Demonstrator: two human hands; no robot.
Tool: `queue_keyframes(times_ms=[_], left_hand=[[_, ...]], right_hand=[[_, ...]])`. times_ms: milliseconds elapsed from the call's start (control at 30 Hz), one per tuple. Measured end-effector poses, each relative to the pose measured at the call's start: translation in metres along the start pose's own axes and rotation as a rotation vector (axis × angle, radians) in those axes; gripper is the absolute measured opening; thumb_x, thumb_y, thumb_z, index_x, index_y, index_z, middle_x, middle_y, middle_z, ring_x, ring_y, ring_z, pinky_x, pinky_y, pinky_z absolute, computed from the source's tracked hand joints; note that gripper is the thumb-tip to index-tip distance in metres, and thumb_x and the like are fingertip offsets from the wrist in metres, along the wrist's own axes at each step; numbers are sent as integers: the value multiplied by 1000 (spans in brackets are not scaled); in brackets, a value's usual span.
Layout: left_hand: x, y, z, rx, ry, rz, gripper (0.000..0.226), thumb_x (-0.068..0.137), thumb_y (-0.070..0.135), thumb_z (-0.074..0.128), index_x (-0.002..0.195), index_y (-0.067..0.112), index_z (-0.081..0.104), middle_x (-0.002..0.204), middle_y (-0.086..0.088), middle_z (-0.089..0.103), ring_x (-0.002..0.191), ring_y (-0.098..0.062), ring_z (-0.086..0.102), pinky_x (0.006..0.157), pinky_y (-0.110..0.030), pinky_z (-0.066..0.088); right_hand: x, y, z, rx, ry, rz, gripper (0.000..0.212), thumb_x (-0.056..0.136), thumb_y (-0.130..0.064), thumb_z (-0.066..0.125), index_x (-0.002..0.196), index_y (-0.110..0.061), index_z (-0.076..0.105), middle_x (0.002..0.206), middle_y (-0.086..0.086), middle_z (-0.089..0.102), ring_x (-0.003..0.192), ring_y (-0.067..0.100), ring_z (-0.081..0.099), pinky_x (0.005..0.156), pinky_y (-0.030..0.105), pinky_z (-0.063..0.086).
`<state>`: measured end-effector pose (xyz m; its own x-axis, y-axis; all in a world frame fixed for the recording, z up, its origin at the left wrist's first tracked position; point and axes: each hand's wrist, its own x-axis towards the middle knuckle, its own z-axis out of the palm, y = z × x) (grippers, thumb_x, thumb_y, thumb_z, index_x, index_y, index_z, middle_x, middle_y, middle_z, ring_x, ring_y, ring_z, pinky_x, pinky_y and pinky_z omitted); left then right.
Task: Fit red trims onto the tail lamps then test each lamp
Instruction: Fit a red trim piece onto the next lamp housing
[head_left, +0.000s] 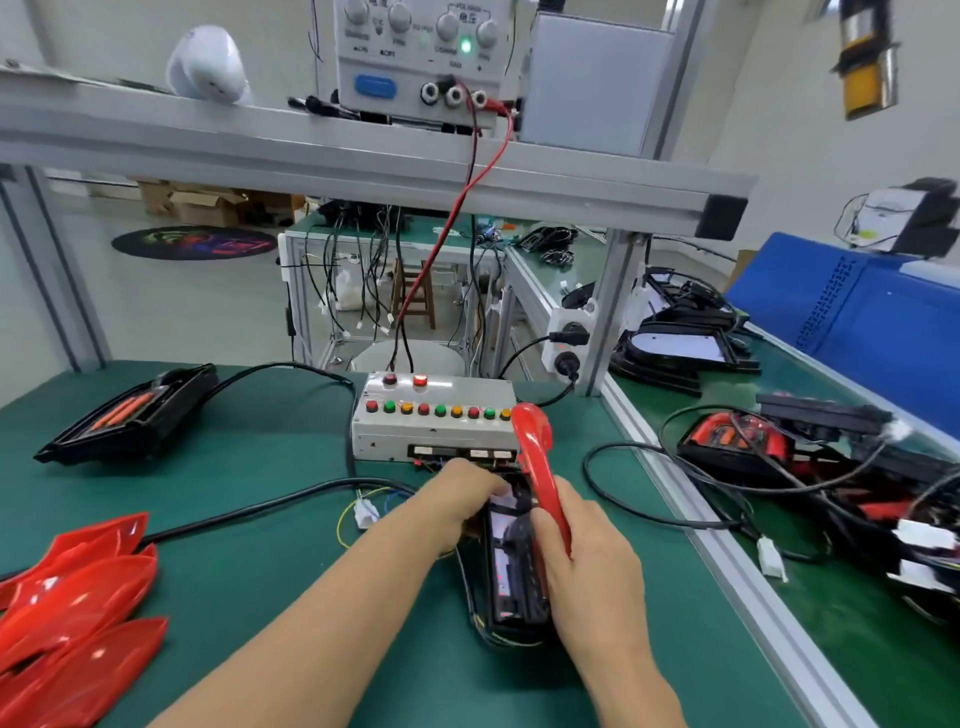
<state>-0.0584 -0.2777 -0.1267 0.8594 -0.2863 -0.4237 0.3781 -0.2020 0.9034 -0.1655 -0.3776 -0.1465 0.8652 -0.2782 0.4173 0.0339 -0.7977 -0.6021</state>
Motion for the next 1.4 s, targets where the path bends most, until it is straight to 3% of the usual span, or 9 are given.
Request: queue_keyframes(times_ms=[200, 400, 600, 700, 800, 900, 1200, 1300, 1400], left_hand=[[-24, -24, -23, -594, -3, -4, 23, 95, 4, 44, 85, -3, 64, 68, -14, 71, 53, -21, 67, 46, -25, 54], [-33, -33, -43, -881, -49, 68, 33, 99, 19, 43, 114, -4, 62, 112, -21, 67, 95, -30, 65, 82, -43, 50], [-26, -36, -52, -897, -205, 143, 47, 91, 36, 48, 121, 3, 62, 119, -15, 66, 106, -27, 65, 85, -40, 54], [-26, -34, -49, -905, -259, 166, 47, 75, 35, 61, 111, 6, 70, 114, -16, 68, 96, -25, 69, 73, -36, 59], [-23, -36, -47, -899, -258, 159, 52, 71, 36, 65, 113, 8, 69, 115, -17, 67, 102, -27, 66, 81, -40, 58], [-16, -39, -48, -877, -214, 103, 50, 88, 41, 54, 120, 4, 63, 117, -18, 66, 113, -30, 60, 94, -43, 50], [-17, -42, -47, -895, -186, 90, 39, 93, 39, 51, 104, 6, 68, 107, -16, 70, 96, -26, 67, 87, -42, 51], [-19, -43, -47, -896, -194, 97, 38, 93, 39, 51, 99, 7, 70, 103, -15, 72, 85, -24, 71, 79, -42, 53], [-19, -43, -48, -890, -199, 94, 40, 95, 40, 49, 105, 6, 68, 109, -17, 70, 96, -27, 67, 83, -43, 52]], right_hand=[[-4, -14, 2, -6, 69, -129, 48, 97, -45, 38, 140, -29, 48, 91, -14, 51, 81, 11, 51, 70, 25, 37], [-7, -24, 4, -42, -11, -176, 56, 92, -49, 32, 140, -26, 49, 96, -11, 54, 91, 17, 54, 77, 30, 42], [-14, -34, 1, -107, -55, -226, 46, 97, -35, 52, 141, -23, 49, 120, -4, 64, 109, 21, 60, 87, 37, 50], [-20, -31, 1, -209, 30, -302, 38, 87, -27, 63, 122, -12, 67, 94, 1, 71, 81, 26, 68, 63, 32, 55], [-28, -28, 6, -322, 142, -404, 40, 85, -34, 51, 110, -11, 73, 77, -1, 67, 66, 22, 64, 52, 27, 49], [-32, -28, 10, -362, 175, -428, 42, 85, -35, 47, 105, -12, 75, 73, -2, 66, 63, 20, 61, 44, 21, 47], [-42, -32, 19, -470, 152, -391, 41, 84, -35, 47, 105, -14, 76, 76, 0, 67, 62, 20, 63, 41, 18, 46], [-44, -33, 19, -430, 109, -382, 33, 77, -31, 74, 106, -15, 75, 79, 1, 65, 62, 19, 64, 39, 18, 45], [-43, -33, 20, -406, 41, -354, 53, 56, -22, 94, 105, -13, 75, 81, 3, 65, 62, 18, 64, 40, 16, 44]])
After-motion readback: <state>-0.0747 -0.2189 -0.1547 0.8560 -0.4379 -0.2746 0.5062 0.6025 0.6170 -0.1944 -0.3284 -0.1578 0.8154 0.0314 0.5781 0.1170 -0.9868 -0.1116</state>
